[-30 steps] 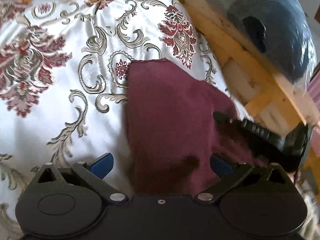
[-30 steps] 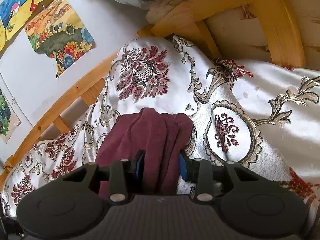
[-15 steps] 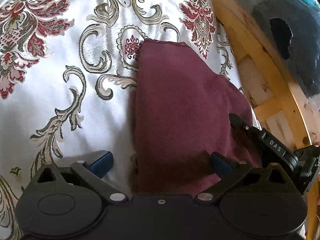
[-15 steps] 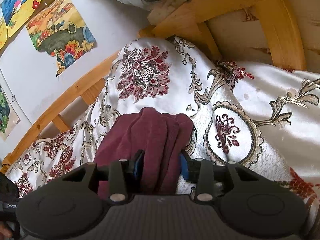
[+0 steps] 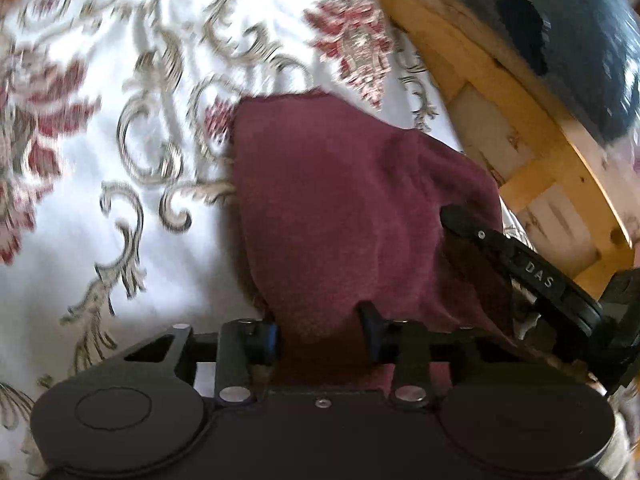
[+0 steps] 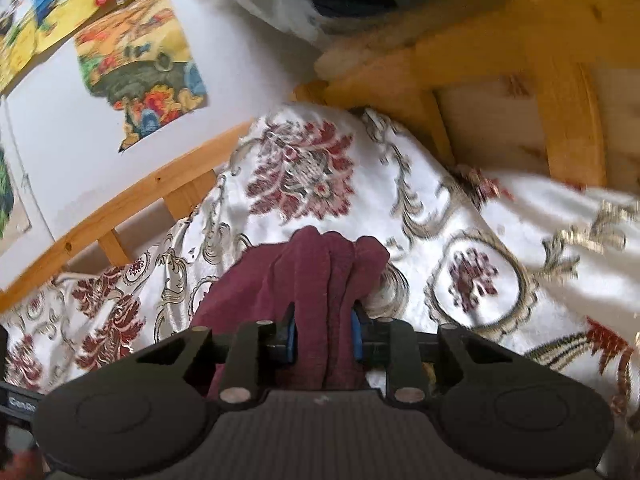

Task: Fold small clothes

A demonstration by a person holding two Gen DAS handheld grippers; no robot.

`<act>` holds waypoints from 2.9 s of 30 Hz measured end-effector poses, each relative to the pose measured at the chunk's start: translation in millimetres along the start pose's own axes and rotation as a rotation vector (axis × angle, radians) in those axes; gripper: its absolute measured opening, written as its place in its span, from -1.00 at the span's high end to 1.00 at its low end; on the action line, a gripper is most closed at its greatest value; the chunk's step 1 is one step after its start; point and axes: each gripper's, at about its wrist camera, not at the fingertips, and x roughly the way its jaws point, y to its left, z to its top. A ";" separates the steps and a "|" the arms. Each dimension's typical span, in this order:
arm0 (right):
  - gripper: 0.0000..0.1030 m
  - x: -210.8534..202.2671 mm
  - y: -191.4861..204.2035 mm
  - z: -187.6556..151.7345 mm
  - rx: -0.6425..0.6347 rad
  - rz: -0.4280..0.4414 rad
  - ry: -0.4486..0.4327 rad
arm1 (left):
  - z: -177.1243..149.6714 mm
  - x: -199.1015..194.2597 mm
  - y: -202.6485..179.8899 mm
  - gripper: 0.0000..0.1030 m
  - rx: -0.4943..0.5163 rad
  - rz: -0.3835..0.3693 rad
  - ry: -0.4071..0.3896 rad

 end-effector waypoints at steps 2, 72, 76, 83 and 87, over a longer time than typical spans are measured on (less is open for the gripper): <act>0.50 -6.3 11.2 -0.2 -0.061 -0.002 -0.034 | -0.9 -8.6 -8.7 0.28 0.066 0.024 -0.033; -1.00 10.4 92.8 -41.9 -0.381 -0.138 0.050 | -12.9 -68.2 48.7 -0.99 -0.078 0.429 -0.319; -1.00 5.4 95.3 -51.4 -0.412 -0.172 0.045 | -20.5 -70.2 48.4 -0.99 -0.048 0.429 -0.315; -1.00 -8.9 103.2 -56.6 -0.450 -0.208 -0.007 | -27.1 -76.4 41.0 -0.99 -0.035 0.453 -0.315; -1.00 -22.6 109.9 -56.9 -0.459 -0.232 -0.034 | -33.5 -85.2 30.0 -0.99 0.010 0.479 -0.333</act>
